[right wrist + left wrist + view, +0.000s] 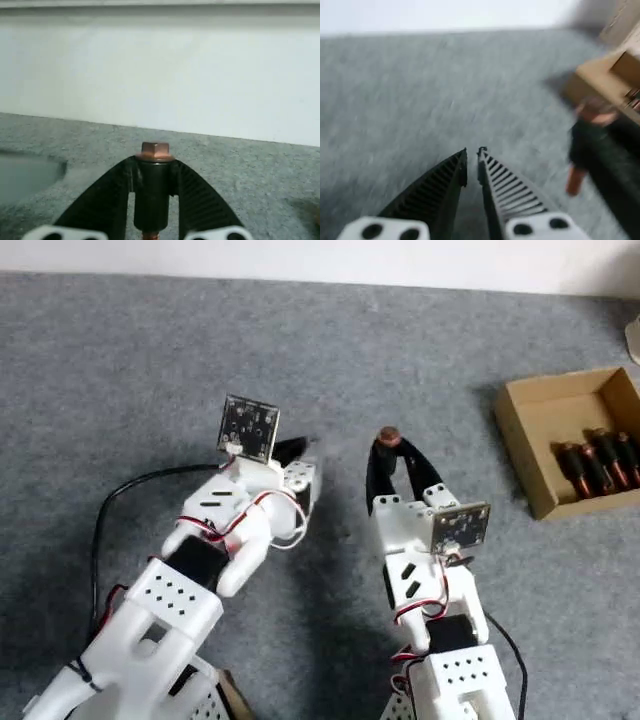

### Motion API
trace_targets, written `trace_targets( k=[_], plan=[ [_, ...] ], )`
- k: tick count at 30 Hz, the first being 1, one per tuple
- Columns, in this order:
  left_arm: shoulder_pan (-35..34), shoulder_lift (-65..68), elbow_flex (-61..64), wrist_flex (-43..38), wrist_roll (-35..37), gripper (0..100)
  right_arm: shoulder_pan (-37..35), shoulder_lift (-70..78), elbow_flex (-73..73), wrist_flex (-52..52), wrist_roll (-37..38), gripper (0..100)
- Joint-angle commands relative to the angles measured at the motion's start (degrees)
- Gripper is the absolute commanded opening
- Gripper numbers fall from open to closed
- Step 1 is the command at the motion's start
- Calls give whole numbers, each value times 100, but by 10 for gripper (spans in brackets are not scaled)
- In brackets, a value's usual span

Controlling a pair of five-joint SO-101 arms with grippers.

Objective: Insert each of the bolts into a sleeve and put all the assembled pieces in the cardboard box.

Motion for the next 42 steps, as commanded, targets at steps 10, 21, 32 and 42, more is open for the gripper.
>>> trace_targets(
  k=[10,21,32,42],
  plan=[
    [-945,-4,567,651,-9,27,910,-66,716,330,-18,5],
    [-980,22,1982,-1468,-35,27,1490,-66,-620,2545,246,5],
    [-980,31,2035,-1486,-44,27,1657,-66,-1174,2949,1354,5],
    [-989,31,2035,-1486,-44,27,2044,963,-2624,3292,2022,5]
  ],
)
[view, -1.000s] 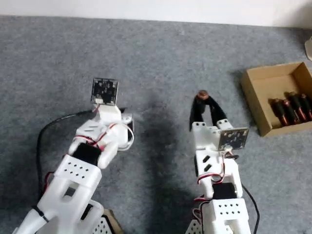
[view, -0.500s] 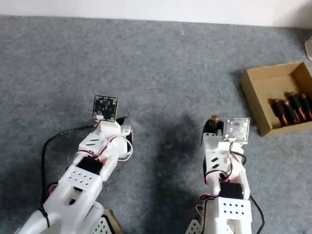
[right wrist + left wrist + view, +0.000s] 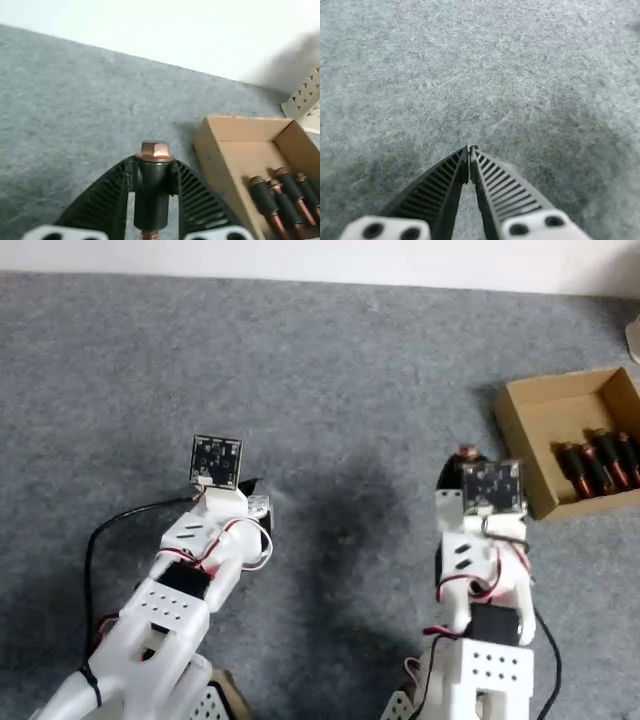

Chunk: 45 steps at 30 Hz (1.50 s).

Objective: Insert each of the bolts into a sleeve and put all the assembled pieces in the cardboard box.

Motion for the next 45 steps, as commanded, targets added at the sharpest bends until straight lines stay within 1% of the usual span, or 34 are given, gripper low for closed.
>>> trace_targets(
  k=[1,7,12,19,22,27,29,33,38,45],
  plan=[
    [-48,31,-4,-132,-35,27,171,743,-901,13,299,5],
    [-48,31,-4,-132,-35,27,585,2246,-1930,-4,791,5],
    [-40,31,-4,-132,-35,27,681,3187,-2721,-22,1169,5],
    [-40,31,-4,-132,-35,27,1059,4409,-3837,-22,1257,5],
    [-40,40,-4,-132,-35,27,1218,5077,-4286,-22,1512,5],
    [-40,40,-4,-132,-35,27,1481,6044,-5033,-22,1556,5],
    [-40,40,-4,-132,-53,27,1525,6369,-5235,-22,1600,5],
    [-40,40,-4,-132,-378,27,1534,6897,-5499,-22,1899,5],
    [-40,40,-4,-132,-369,27,1560,7424,-5868,-31,2198,5],
    [-40,40,-13,-132,-387,27,1868,8119,-6378,-259,2268,5]
  ],
)
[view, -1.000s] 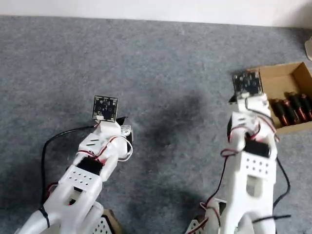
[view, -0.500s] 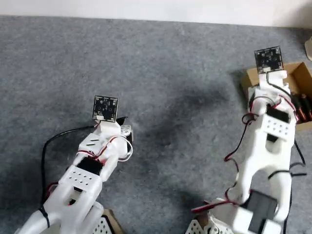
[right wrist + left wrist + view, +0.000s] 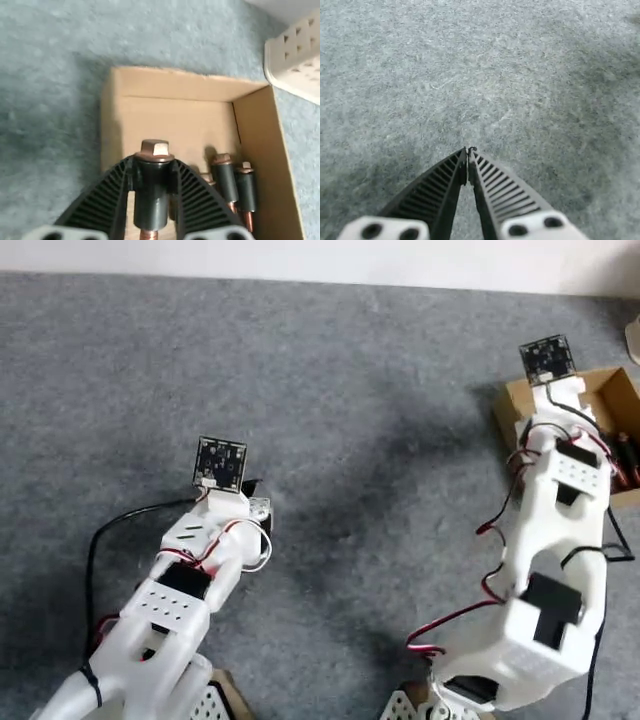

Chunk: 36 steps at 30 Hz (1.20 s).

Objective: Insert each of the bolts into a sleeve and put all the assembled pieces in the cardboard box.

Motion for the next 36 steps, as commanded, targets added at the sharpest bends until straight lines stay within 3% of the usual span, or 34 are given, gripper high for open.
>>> trace_targets(
  k=[1,14,19,26,36],
  plan=[
    [-40,31,-48,-132,-44,27,207,119,-532,-215,167,5],
    [-40,31,-48,-132,-44,27,347,690,-549,-224,229,5],
    [-40,31,-48,-132,-44,27,330,699,-541,-224,-88,7],
    [-40,31,-48,-132,-44,27,347,681,-365,-215,-88,102],
    [-40,31,-57,-132,-44,27,303,664,-224,-207,-448,104]
  ],
)
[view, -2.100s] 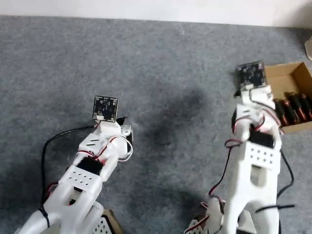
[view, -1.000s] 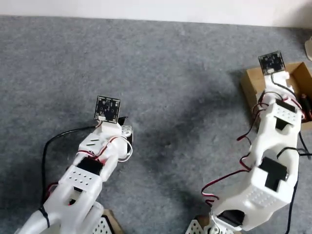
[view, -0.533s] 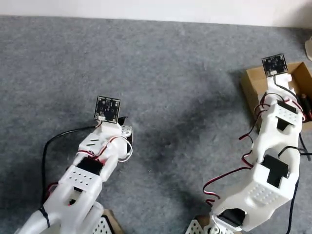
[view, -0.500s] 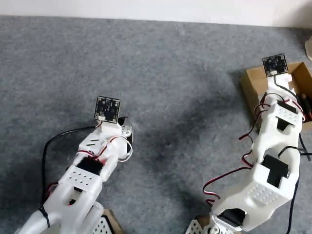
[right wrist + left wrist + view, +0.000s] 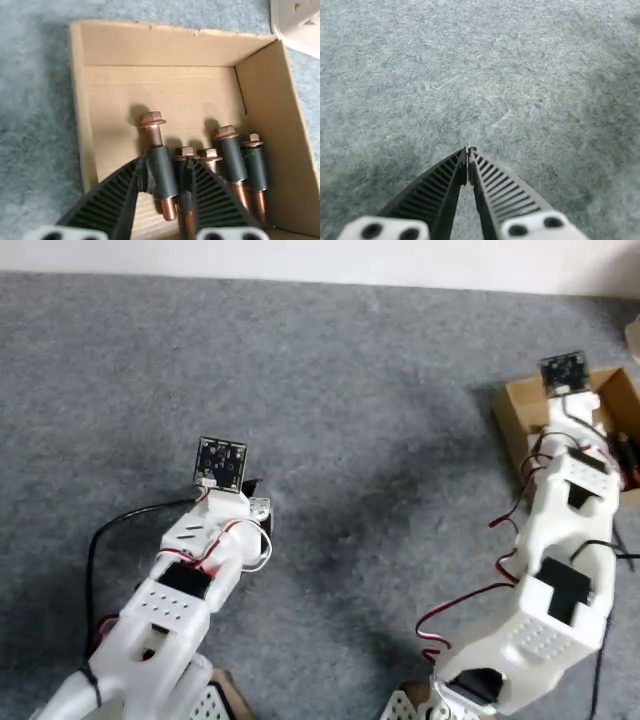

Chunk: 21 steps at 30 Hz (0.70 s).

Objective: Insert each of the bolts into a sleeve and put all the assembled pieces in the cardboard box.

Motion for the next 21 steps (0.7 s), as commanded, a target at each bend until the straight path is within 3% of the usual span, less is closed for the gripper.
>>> trace_targets(
  k=[1,4,21],
  plan=[
    [-40,31,-57,-132,-44,27,-31,-110,-31,-84,-264,104],
    [-40,31,-57,-132,-44,27,-101,-119,-57,4,-580,104],
    [-286,31,-145,-114,-53,27,-251,-119,-3020,3969,-1776,104]
  ],
)
